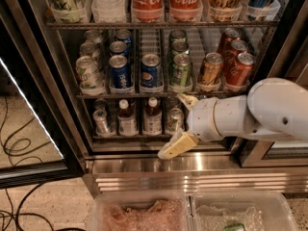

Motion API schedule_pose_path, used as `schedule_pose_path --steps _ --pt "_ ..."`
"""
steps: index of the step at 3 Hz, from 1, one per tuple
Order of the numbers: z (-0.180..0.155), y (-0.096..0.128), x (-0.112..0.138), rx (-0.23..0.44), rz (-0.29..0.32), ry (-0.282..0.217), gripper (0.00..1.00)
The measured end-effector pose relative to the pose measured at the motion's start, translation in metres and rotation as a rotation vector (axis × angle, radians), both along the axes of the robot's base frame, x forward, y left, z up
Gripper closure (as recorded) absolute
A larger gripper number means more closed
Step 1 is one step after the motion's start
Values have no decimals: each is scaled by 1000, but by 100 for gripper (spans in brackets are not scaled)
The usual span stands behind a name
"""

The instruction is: Pick blue plastic bottle from bottom shelf of fridge

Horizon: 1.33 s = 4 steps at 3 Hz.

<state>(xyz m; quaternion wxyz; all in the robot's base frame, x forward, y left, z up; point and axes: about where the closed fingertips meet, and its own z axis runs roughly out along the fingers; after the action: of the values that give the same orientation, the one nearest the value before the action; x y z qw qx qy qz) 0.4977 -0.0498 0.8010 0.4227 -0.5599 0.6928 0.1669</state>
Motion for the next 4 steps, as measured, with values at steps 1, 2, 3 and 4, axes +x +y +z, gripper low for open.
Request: schedule_pose_path --steps 1,2,3,4 --pt "-26 9 18 59 -93 14 0" --pt "-43 14 30 80 -150 18 0" --pt "-56 17 36 53 -161 33 0" --pt "-67 24 39 -53 -86 65 0"
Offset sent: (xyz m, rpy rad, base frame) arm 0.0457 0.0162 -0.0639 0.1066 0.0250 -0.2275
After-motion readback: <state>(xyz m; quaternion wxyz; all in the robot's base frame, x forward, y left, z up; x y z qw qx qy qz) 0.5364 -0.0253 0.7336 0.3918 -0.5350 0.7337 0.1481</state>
